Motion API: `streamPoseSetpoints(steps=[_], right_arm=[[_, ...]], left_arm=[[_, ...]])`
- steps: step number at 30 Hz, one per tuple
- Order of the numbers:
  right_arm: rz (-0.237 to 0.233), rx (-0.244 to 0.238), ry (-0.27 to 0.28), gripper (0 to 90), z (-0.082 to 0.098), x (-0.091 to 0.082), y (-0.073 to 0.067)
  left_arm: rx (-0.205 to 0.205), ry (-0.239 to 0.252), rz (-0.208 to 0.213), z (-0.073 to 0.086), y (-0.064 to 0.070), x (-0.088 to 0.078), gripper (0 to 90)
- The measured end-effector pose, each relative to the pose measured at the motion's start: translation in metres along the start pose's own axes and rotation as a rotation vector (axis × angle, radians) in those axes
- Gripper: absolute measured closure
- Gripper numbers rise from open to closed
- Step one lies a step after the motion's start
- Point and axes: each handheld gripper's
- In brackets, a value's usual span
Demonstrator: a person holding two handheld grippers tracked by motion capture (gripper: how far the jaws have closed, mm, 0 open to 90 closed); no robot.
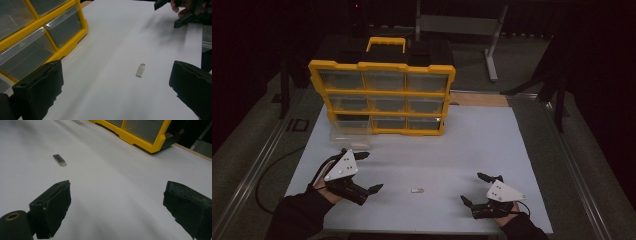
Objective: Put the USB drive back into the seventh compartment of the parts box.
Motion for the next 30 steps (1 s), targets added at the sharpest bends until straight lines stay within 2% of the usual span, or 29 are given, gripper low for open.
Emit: streamPoseSetpoints(steps=[23, 30], right_arm=[[-0.004, 0.008, 0.008, 7.9, 0.0, 0.0, 0.0], [-0.008, 0.009, 0.003, 7.9, 0.0, 0.0, -0.001]], left_arm=[[0.103, -0.042, 0.066, -0.032, 0.01, 0.036, 0.3], [0.139, -0.082, 0.077, -0.037, 0.015, 0.049, 0.3]])
Point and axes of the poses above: each handheld gripper's, and its own axes: x roughly forward along the jaws, z roughly out of its underside, y roughly to its right, and after that the axes turned 10 degrees about -y, right-handed
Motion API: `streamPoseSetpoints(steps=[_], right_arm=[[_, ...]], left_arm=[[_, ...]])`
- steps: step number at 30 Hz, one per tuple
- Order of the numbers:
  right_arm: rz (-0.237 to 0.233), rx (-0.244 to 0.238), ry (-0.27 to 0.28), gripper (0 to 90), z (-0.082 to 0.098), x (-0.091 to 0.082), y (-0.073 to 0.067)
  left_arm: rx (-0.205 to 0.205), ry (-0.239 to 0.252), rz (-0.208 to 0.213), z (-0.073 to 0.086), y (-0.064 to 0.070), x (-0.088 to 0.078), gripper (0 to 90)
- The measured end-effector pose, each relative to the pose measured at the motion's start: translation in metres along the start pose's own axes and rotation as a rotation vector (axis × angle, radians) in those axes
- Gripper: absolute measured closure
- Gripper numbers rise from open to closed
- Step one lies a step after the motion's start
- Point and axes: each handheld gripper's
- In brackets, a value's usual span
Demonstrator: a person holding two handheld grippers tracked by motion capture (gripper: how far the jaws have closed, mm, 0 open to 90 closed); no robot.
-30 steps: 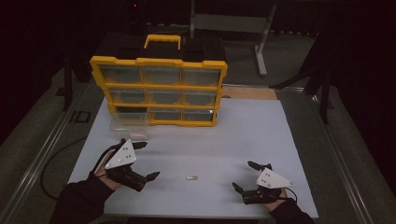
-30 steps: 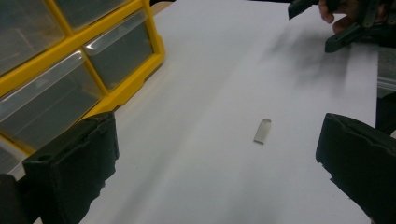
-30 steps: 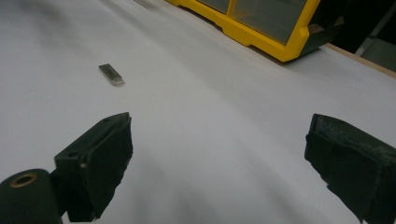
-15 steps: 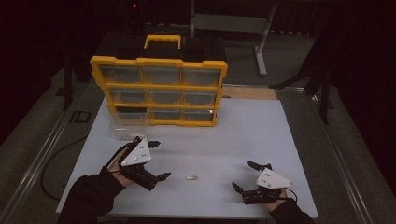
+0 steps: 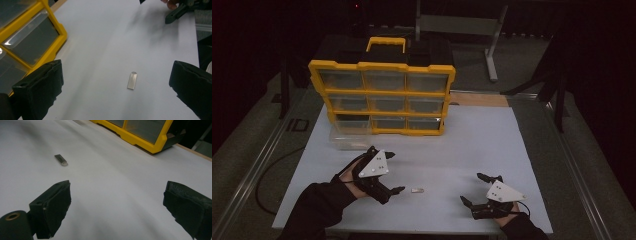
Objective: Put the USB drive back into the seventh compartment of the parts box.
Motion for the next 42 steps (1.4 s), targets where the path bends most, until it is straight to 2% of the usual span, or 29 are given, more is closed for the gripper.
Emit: streamPoseSetpoints(steps=[6, 16, 24, 33, 42], right_arm=[[-0.004, -0.01, -0.003, 7.9, 0.0, 0.0, 0.0], [-0.011, -0.009, -0.001, 7.9, 0.0, 0.0, 0.0], [-0.016, -0.007, -0.001, 7.9, 0.0, 0.001, 0.0], [-0.023, -0.006, 0.0, 8.0, 0.001, 0.001, 0.0], [-0.031, -0.004, 0.003, 8.0, 0.001, 0.001, 0.0]], left_arm=[[0.019, -0.019, 0.02, -0.003, 0.003, 0.013, 0.4], [0.04, -0.024, 0.059, -0.006, 0.008, 0.031, 0.4], [0.038, -0.027, 0.095, -0.005, 0.011, 0.045, 0.4], [0.045, -0.049, 0.117, -0.001, 0.014, 0.061, 0.4], [0.026, -0.078, 0.158, 0.005, 0.013, 0.075, 0.5]])
Point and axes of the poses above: each handheld gripper's, and its own axes: x roughly forward along the jaws, z roughly out of its underside, y roughly to its right, and after that the axes turned 10 degrees about -y, right-handed
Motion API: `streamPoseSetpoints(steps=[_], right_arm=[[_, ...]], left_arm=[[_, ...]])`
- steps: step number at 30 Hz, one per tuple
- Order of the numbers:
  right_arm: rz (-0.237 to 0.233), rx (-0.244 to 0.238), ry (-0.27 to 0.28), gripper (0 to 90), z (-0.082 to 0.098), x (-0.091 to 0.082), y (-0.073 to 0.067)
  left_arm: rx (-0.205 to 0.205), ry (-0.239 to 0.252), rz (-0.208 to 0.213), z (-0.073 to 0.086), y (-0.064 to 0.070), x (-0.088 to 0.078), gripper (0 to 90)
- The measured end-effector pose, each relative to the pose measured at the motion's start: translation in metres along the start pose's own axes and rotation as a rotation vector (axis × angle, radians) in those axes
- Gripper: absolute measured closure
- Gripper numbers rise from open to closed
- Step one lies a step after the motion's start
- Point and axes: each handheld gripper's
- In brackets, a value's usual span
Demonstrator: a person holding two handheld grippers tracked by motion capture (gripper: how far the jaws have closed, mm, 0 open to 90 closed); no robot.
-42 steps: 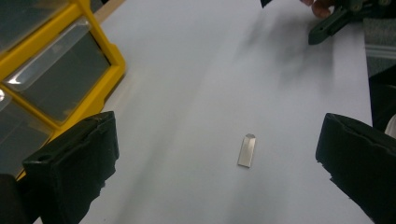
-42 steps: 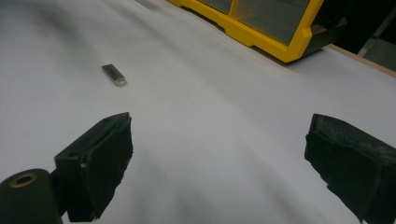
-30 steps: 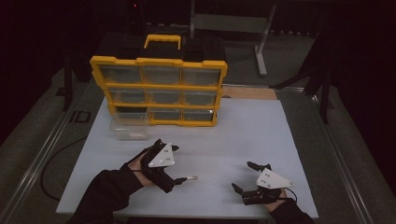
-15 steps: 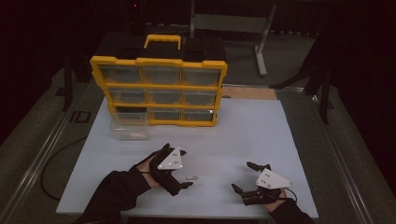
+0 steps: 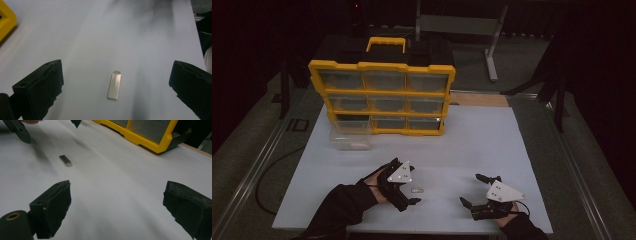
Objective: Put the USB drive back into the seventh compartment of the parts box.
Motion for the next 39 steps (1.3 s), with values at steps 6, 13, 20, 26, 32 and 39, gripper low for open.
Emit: streamPoseSetpoints(steps=[6, 13, 20, 26, 32, 39], right_arm=[[0.001, -0.002, -0.002, 8.0, 0.0, 0.0, -0.001], [0.001, -0.009, -0.006, 8.0, 0.0, 0.0, -0.001], [-0.001, -0.007, -0.006, 8.0, 0.0, 0.001, -0.001], [0.0, -0.009, -0.008, 8.0, 0.0, 0.001, -0.001], [0.002, -0.01, -0.009, 8.0, 0.0, 0.001, -0.001], [0.003, -0.009, -0.008, 8.0, 0.0, 0.0, -0.001]], left_arm=[[-0.01, -0.013, 0.021, 0.005, -0.003, 0.008, 4.7], [-0.01, -0.052, 0.039, 0.008, -0.006, 0.015, 15.9], [-0.004, -0.084, 0.048, 0.01, -0.007, 0.019, 26.2], [-0.007, -0.095, 0.054, 0.008, -0.008, 0.021, 39.6], [-0.003, -0.106, 0.061, 0.008, -0.007, 0.024, 52.4], [0.005, -0.113, 0.093, 0.008, -0.008, 0.027, 65.8]])
Point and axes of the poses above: each handheld gripper's, and its own axes: x roughly forward along the jaws, z roughly out of its underside, y roughly to its right, and after that the axes turned 10 degrees about -y, right-handed
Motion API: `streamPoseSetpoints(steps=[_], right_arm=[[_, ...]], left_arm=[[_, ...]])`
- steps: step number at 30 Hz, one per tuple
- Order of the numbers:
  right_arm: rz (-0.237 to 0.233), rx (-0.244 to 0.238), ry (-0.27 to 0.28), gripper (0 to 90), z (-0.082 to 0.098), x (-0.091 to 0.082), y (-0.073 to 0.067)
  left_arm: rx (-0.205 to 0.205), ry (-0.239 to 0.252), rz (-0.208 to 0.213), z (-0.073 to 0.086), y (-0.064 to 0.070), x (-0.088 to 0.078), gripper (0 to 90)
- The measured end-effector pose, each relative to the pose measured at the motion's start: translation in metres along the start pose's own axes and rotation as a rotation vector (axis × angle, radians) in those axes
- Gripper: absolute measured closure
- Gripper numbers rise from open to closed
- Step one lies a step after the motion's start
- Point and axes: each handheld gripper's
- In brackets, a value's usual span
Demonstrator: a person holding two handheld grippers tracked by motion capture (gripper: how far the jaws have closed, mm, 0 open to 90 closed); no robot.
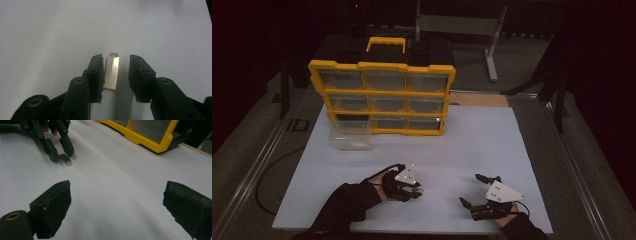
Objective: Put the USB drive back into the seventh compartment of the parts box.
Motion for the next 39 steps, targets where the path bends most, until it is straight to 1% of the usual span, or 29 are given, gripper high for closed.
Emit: streamPoseSetpoints(steps=[3, 4, 6, 9, 11, 14, 15, 18, 21, 26, 27, 32, 33, 35, 36, 39], right_arm=[[-0.001, 0.004, 0.0, 8.0, 0.0, 0.001, 0.0], [0.0, 0.003, 0.0, 8.1, 0.0, 0.0, 0.0], [0.0, -0.001, 0.0, 8.1, 0.0, 0.001, 0.0], [-0.002, 0.005, -0.003, 8.1, 0.0, 0.001, 0.0], [0.0, 0.003, -0.002, 8.1, 0.0, 0.0, 0.0], [-0.001, 0.003, -0.005, 8.0, 0.0, 0.001, 0.0], [-0.001, 0.003, -0.005, 8.1, 0.0, 0.001, 0.0], [0.0, 0.003, -0.005, 8.1, 0.0, 0.001, 0.0], [-0.001, 0.001, -0.003, 8.1, 0.0, 0.001, 0.0], [0.001, 0.003, 0.0, 8.1, 0.0, 0.0, 0.0], [0.001, 0.002, -0.001, 8.1, 0.0, 0.0, 0.0], [-0.001, 0.003, 0.0, 8.1, 0.0, 0.001, 0.0], [0.002, 0.001, -0.004, 8.1, 0.0, 0.001, 0.0], [0.001, 0.004, -0.004, 8.1, 0.0, 0.001, 0.0], [0.003, 0.004, -0.003, 8.1, 0.0, 0.0, 0.0], [0.002, 0.0, -0.006, 8.1, 0.0, 0.001, 0.0]], left_arm=[[-0.002, -0.001, -0.002, -0.001, -0.001, 0.0, 65.8], [-0.003, 0.002, 0.0, -0.001, -0.001, 0.001, 67.5], [-0.003, -0.001, 0.005, -0.001, -0.002, 0.001, 68.2], [-0.014, -0.007, 0.009, -0.002, -0.003, 0.001, 69.3], [-0.022, -0.006, 0.009, -0.002, -0.004, 0.001, 72.3], [-0.021, -0.01, 0.005, -0.002, -0.005, 0.001, 77.9], [-0.015, -0.009, 0.002, -0.002, -0.005, 0.001, 77.9], [-0.015, -0.011, 0.002, -0.003, -0.005, 0.001, 79.6], [-0.01, -0.016, -0.007, -0.004, -0.004, 0.0, 79.6], [-0.009, -0.02, 0.0, -0.004, -0.004, -0.001, 79.8], [-0.021, -0.006, 0.006, -0.004, -0.004, -0.004, 79.8], [-0.021, -0.005, -0.002, -0.004, -0.005, -0.01, 79.8], [-0.023, -0.006, -0.009, -0.004, -0.006, -0.015, 79.8], [-0.017, -0.012, -0.008, -0.004, -0.006, -0.018, 79.8], [-0.022, 0.001, -0.01, -0.005, -0.006, -0.022, 79.8], [-0.018, -0.001, -0.018, -0.005, -0.007, -0.026, 79.8]])
Point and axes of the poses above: each handheld gripper's, and its own axes: x roughly forward along the jaws, z roughly out of its underside, y roughly to its right, and after that the axes turned 10 degrees about -y, right-handed
